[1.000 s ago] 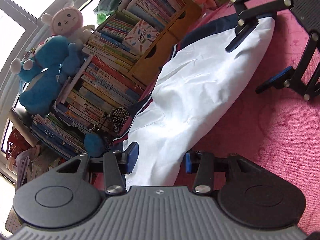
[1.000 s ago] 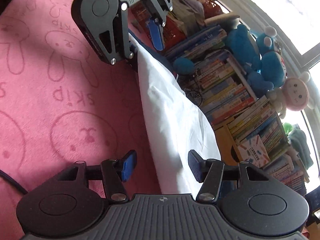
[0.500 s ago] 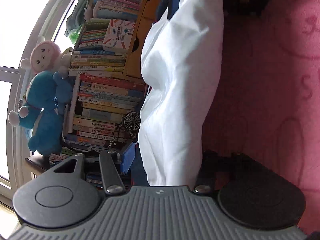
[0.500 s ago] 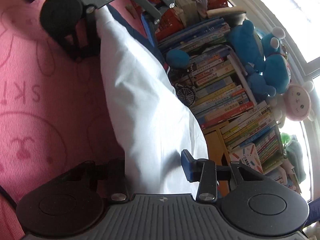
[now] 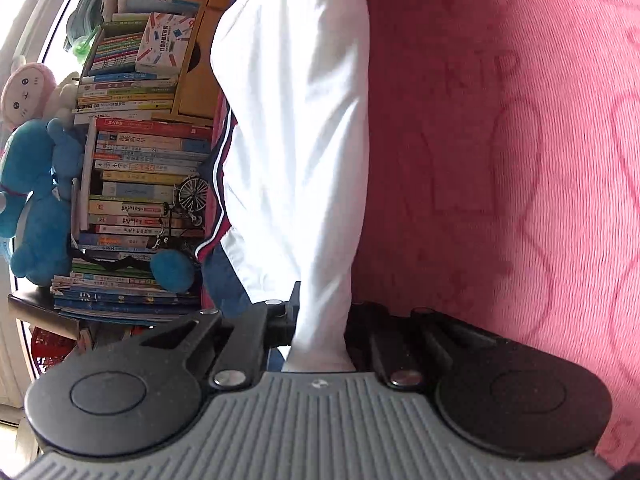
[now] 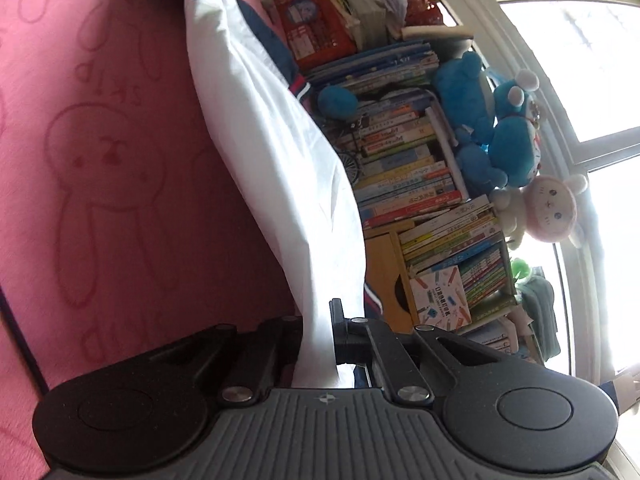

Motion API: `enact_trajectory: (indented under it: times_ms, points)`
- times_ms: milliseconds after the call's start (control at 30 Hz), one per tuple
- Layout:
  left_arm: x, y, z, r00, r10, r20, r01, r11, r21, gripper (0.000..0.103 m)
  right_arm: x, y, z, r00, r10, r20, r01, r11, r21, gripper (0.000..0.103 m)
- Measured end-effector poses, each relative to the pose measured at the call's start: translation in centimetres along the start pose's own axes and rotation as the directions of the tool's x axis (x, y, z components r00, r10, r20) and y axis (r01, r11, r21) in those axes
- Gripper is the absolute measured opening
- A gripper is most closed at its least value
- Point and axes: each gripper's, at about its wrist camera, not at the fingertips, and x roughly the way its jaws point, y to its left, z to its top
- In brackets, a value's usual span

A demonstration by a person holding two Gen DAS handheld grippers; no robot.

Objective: Fold clothes

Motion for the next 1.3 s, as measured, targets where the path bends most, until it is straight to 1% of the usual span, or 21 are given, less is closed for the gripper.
enact_trajectory:
  times_ms: [133,300,400,467,500,567,600,633,700,733,800,833,900,1000,1067,1100,1133,1200,1233,1267,1300]
  points:
    - [0.2,0.3,-0.9,0.999,-0.014,-0.034,0.010,0.995,-0.096,0.010,-0.9,0.9,-2.1,0.997,0.018,-0.075,-0.016,1.000,0.025,0.005]
    - [-1.6,0.2,-2.0,0.999,-0.034,-0.035,0.028,0.989,-0.148,0.015,-2.6,1.0,-5.6,0.982,0.052,-0.179,-0.038,0.996,0.081,0.006]
    - [-2.4,1.1,-3.6,0.997,-0.052,-0.054,0.038,0.971,-0.234,0.030,-3.6,1.0,-7.7,0.968,0.075,-0.240,-0.048,0.992,0.116,0.007]
    - [-2.8,2.1,-4.8,0.994,-0.074,-0.078,0.047,0.951,-0.304,0.049,-4.6,0.5,-8.8,0.958,0.088,-0.273,-0.045,0.986,0.160,0.008]
    - [-3.1,2.7,-5.7,0.991,-0.093,-0.098,0.053,0.935,-0.351,0.054,-5.1,-0.2,-9.4,0.952,0.108,-0.287,-0.046,0.976,0.212,0.008]
    - [-3.9,3.9,-8.0,0.984,-0.129,-0.119,0.062,0.892,-0.449,0.077,-6.1,-1.7,-10.6,0.938,0.149,-0.313,-0.046,0.948,0.314,0.010]
    - [-4.4,4.6,-9.4,0.981,-0.151,-0.124,0.066,0.853,-0.517,0.079,-6.5,-2.5,-11.2,0.931,0.173,-0.323,-0.045,0.929,0.367,0.011]
    - [-4.7,5.4,-10.6,0.979,-0.171,-0.113,0.071,0.799,-0.598,0.079,-7.2,-4.2,-12.0,0.930,0.216,-0.298,-0.051,0.877,0.477,0.013]
    - [-5.2,7.2,-12.9,0.975,-0.206,-0.081,0.079,0.666,-0.742,0.079,-6.8,-7.5,-13.1,0.937,0.264,-0.228,-0.042,0.735,0.677,0.028]
    - [-5.4,8.5,-14.1,0.979,-0.205,-0.025,0.097,0.565,-0.819,0.078,-6.2,-9.1,-13.5,0.943,0.275,-0.189,-0.037,0.648,0.761,0.037]
    - [-4.7,11.0,-15.7,0.976,-0.179,0.121,0.173,0.310,-0.935,0.083,-4.9,-12.2,-14.4,0.953,0.283,-0.110,-0.032,0.454,0.891,0.046]
    - [-3.6,11.8,-15.8,0.969,-0.161,0.185,0.216,0.204,-0.955,0.089,-3.0,-12.5,-13.8,0.951,0.293,-0.099,-0.041,0.437,0.899,0.049]
    - [-1.4,13.4,-15.8,0.948,-0.108,0.300,0.301,-0.003,-0.954,0.090,0.7,-13.0,-12.6,0.947,0.312,-0.078,-0.058,0.403,0.913,0.052]
    - [3.0,14.0,-12.7,0.956,-0.082,0.281,0.279,-0.036,-0.960,0.090,6.2,-13.8,-10.8,0.940,0.339,-0.045,-0.082,0.351,0.933,0.055]
    - [5.6,14.0,-10.5,0.957,-0.095,0.275,0.272,-0.041,-0.961,0.090,9.9,-14.3,-9.6,0.934,0.356,-0.022,-0.098,0.315,0.944,0.067]
    - [6.7,14.1,-9.7,0.954,-0.106,0.280,0.276,-0.048,-0.960,0.090,11.8,-14.5,-9.1,0.931,0.364,-0.012,-0.105,0.298,0.949,0.069]
    - [7.7,14.1,-9.0,0.953,-0.113,0.282,0.279,-0.045,-0.959,0.089,13.0,-14.2,-8.6,0.926,0.376,-0.026,-0.098,0.307,0.947,0.072]
    - [9.4,14.3,-7.7,0.955,-0.129,0.267,0.267,-0.023,-0.964,0.074,15.4,-13.5,-7.6,0.916,0.398,-0.054,-0.084,0.322,0.943,0.074]
    - [9.9,14.5,-7.2,0.959,-0.141,0.246,0.248,-0.004,-0.969,0.053,15.9,-13.4,-7.6,0.914,0.404,-0.045,-0.087,0.304,0.949,0.064]
    - [10.2,14.6,-7.0,0.961,-0.149,0.232,0.235,0.004,-0.972,0.044,16.2,-13.4,-7.5,0.915,0.402,-0.042,-0.081,0.283,0.956,0.029]
    - [9.9,14.9,-7.1,0.958,-0.135,0.253,0.255,-0.005,-0.967,0.040,16.0,-13.5,-7.3,0.917,0.394,-0.056,-0.060,0.277,0.959,0.013]
